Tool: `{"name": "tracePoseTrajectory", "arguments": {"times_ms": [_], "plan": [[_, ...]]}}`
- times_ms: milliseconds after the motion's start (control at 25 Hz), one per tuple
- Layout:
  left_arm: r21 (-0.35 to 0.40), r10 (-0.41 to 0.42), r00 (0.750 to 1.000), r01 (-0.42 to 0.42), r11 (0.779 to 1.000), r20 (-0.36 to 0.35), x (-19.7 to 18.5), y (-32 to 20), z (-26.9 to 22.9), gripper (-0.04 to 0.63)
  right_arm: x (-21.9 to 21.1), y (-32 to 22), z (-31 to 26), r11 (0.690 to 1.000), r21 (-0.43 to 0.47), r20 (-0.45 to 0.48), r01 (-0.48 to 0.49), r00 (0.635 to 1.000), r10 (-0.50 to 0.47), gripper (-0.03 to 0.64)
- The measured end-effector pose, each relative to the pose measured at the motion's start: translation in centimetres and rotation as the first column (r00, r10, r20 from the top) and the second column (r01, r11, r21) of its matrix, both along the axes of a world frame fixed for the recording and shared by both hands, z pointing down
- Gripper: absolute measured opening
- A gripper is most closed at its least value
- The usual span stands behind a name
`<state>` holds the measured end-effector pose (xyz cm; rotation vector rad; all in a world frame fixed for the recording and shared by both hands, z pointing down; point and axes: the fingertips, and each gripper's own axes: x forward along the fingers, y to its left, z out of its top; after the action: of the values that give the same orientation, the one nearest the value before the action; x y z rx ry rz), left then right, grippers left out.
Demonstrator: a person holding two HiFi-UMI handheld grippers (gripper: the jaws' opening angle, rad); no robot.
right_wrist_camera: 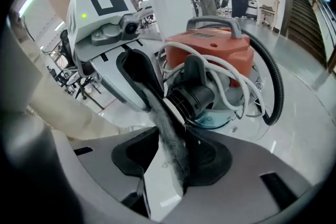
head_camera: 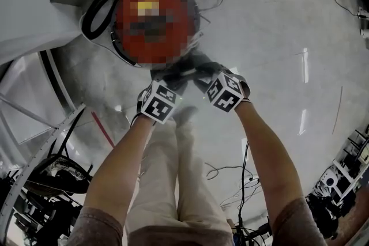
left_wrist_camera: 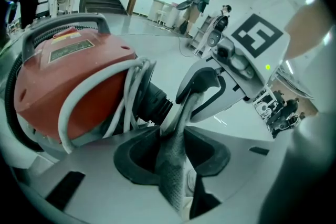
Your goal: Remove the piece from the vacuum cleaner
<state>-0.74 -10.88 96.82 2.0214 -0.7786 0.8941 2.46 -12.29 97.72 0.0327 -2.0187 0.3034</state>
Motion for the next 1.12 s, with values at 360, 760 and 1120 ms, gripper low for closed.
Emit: {"name": "tracePoseTrajectory", "arguments": {"times_ms": [360,760,1120], "plan": [[-0.029,-0.034,0.999,0.035,0.999,0.030,-1.3,1.3,-0.2,0.101,-0.6,1.3,-0.1,0.997,-0.012,-0.017,-0.074,0.997,0.074,0.087],[-0.048,-0.030,0.998,0.032,0.998,0.050,-1.4,2.2,-0.4,0.098,-0.5,1.8,-0.4,0.985,0.017,-0.012,-0.172,0.985,0.172,0.064],[-0.105,0.051,0.999,-0.049,0.993,0.015,0.4,7.0,-1.4,0.069,1.0,6.2,-1.4,0.986,-0.051,-0.020,-0.161,0.987,0.160,0.055]]}}
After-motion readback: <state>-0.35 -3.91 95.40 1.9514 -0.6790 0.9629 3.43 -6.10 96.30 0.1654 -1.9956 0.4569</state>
